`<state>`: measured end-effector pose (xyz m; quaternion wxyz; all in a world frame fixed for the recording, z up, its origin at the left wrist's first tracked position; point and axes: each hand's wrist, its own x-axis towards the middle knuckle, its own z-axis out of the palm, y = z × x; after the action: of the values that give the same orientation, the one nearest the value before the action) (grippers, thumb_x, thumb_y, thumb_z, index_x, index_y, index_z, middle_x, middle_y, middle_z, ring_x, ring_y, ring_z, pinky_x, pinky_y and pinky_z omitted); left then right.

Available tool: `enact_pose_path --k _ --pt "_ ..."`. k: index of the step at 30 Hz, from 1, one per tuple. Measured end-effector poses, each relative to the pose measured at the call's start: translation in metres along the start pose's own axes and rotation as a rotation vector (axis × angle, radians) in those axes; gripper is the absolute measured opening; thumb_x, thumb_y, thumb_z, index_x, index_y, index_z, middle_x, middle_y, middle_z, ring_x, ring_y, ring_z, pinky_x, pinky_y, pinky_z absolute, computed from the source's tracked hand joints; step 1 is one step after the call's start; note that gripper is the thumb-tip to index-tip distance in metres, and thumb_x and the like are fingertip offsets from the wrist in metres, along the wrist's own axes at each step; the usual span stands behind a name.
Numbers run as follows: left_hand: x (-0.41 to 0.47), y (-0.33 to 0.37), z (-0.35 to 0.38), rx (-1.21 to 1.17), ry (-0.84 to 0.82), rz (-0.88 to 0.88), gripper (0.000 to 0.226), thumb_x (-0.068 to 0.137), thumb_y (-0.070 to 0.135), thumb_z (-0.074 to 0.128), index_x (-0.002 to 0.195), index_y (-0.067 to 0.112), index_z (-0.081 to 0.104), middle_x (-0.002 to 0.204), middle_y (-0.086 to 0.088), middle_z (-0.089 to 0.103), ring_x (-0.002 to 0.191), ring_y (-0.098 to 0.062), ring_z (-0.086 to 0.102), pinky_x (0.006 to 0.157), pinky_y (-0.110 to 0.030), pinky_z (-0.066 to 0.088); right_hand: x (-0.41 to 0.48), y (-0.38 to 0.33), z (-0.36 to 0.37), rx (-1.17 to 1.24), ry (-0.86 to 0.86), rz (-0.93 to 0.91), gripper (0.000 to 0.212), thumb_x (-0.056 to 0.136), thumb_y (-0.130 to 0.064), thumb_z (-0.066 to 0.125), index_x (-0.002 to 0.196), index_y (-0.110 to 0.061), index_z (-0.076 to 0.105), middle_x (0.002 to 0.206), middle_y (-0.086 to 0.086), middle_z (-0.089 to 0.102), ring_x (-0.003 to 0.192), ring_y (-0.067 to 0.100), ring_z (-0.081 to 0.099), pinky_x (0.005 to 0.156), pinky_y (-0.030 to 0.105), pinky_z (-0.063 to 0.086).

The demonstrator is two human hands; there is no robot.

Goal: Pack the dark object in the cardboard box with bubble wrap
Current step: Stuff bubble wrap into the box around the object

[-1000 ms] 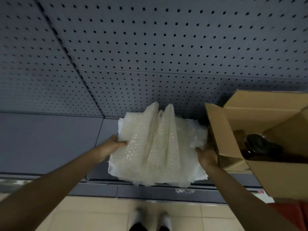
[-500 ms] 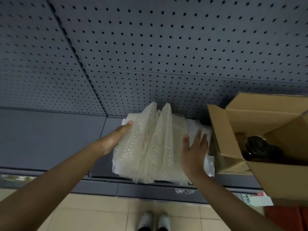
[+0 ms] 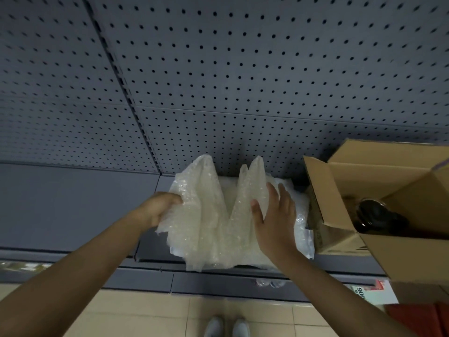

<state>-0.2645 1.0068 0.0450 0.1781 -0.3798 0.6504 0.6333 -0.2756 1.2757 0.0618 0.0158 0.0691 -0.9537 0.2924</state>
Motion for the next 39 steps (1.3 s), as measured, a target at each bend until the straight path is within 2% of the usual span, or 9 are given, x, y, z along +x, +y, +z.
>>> enact_pose_path --k 4,7,10,17,23,26,32,37,39 --pt "-0.014 -0.008 -0.035 -0.157 -0.11 0.024 0.037 0.083 0.007 0.062 0.117 -0.006 0.059 0.131 -0.028 0.056 0.117 -0.042 0.056 0.097 -0.048 0.047 0.004 -0.017 -0.005 -0.038 0.015 -0.218 0.05 0.096 -0.032 0.048 0.141 -0.013 0.035 0.153 0.011 0.024 0.142 0.027 0.018 0.118 0.04 0.021" --pt "-0.029 -0.005 -0.054 -0.152 -0.192 0.05 0.069 0.055 0.017 0.083 0.117 -0.003 0.062 0.117 -0.023 0.068 0.105 -0.036 0.066 0.091 -0.046 0.05 0.011 -0.046 -0.003 0.203 -0.14 -0.272 0.045 0.095 -0.025 0.051 0.138 -0.015 0.039 0.146 0.007 0.035 0.135 0.017 0.031 0.113 0.024 0.025" --pt "-0.045 0.005 -0.073 -0.127 -0.286 0.091 0.088 0.025 0.027 0.095 0.105 0.002 0.067 0.097 -0.014 0.075 0.085 -0.027 0.073 0.078 -0.039 0.054 0.021 -0.077 0.006 0.417 -0.237 -0.076 0.046 0.096 -0.032 0.05 0.137 -0.016 0.042 0.139 0.005 0.048 0.126 0.019 0.046 0.107 0.031 0.038" --pt "-0.081 0.039 -0.092 -0.187 -0.359 0.284 0.073 0.043 0.023 0.095 0.108 0.002 0.069 0.104 -0.017 0.072 0.086 -0.028 0.072 0.075 -0.034 0.061 0.024 -0.102 0.004 0.943 -0.77 0.529 0.062 0.088 -0.071 0.023 0.107 -0.029 0.065 0.119 0.004 0.067 0.109 0.023 0.061 0.104 0.042 0.043" --pt "-0.095 0.066 -0.047 -0.035 -0.18 0.501 0.036 0.08 0.003 0.071 0.116 0.01 0.065 0.11 -0.011 0.072 0.098 -0.031 0.07 0.084 -0.04 0.057 0.022 -0.115 -0.02 1.245 -0.799 0.413 0.045 0.094 -0.055 0.042 0.118 -0.024 0.065 0.108 0.0 0.074 0.099 0.017 0.07 0.085 0.033 0.056" --pt "-0.099 0.077 -0.02 0.077 -0.136 0.566 0.041 0.079 0.013 0.076 0.118 0.017 0.065 0.114 -0.006 0.071 0.099 -0.025 0.071 0.086 -0.04 0.057 0.022 -0.115 -0.028 1.376 -0.754 0.427 0.047 0.096 -0.047 0.044 0.127 -0.016 0.06 0.124 0.01 0.066 0.115 0.026 0.062 0.091 0.037 0.053" --pt "-0.114 0.093 0.026 0.298 -0.223 0.707 0.034 0.085 0.012 0.071 0.113 0.029 0.064 0.094 0.017 0.07 0.073 0.008 0.068 0.065 -0.007 0.052 0.015 -0.105 -0.04 1.596 -0.594 0.434 0.049 0.099 -0.043 0.038 0.129 -0.009 0.058 0.112 0.011 0.069 0.106 0.027 0.064 0.097 0.043 0.048" --pt "-0.131 0.111 0.038 0.579 -0.02 0.944 0.061 0.081 0.016 0.075 0.132 0.039 0.05 0.111 0.022 0.06 0.087 0.017 0.057 0.072 0.004 0.039 0.014 -0.092 -0.058 1.506 -0.529 0.431 0.039 0.09 -0.045 0.056 0.116 -0.015 0.06 0.084 0.003 0.063 0.077 0.019 0.059 0.083 0.037 0.048" --pt "-0.139 0.119 0.041 0.571 -0.025 0.979 0.083 0.08 0.015 0.076 0.141 0.048 0.032 0.119 0.014 0.061 0.101 -0.001 0.06 0.085 -0.014 0.047 0.015 -0.083 -0.071 1.392 -0.446 0.406 0.072 0.08 -0.041 0.069 0.141 -0.023 0.034 0.105 0.004 0.065 0.095 0.022 0.06 0.094 0.044 0.047"
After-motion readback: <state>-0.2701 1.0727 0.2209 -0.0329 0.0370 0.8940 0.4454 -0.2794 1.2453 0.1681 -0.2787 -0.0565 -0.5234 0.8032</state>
